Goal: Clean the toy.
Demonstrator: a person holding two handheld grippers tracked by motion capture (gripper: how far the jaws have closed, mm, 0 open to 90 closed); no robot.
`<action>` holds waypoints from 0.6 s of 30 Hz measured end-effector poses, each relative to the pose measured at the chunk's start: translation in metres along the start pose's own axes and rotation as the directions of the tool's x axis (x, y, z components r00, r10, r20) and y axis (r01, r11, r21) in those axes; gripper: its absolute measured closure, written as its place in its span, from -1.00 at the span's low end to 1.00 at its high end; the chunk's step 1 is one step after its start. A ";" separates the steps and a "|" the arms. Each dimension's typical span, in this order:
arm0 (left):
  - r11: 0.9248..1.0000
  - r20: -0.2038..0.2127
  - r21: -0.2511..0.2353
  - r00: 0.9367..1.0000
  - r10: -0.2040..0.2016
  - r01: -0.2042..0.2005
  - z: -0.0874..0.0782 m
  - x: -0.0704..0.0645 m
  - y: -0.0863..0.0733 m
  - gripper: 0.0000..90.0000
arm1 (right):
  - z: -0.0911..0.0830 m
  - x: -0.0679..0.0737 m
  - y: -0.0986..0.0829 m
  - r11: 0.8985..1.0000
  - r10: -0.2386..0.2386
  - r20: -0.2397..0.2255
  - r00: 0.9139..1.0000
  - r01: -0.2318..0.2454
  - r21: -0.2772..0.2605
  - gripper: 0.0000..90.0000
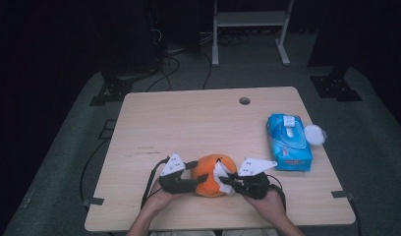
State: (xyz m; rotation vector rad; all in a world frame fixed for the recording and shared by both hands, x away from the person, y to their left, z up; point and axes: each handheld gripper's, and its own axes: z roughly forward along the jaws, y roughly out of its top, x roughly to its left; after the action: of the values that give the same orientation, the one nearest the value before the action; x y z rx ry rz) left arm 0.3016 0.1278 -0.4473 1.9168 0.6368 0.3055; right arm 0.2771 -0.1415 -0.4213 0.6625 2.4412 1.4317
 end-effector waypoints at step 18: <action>0.998 0.027 0.014 0.998 0.060 -0.060 0.002 -0.007 -0.003 -0.05 | -0.014 -0.040 -0.012 0.986 0.162 0.033 0.986 -0.160 -0.042 0.85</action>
State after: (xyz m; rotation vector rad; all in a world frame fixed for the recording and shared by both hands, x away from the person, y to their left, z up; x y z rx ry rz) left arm 0.2958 0.1233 -0.4499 1.9539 0.5664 0.3131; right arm 0.3028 -0.1770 -0.4259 0.8872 2.3717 1.5078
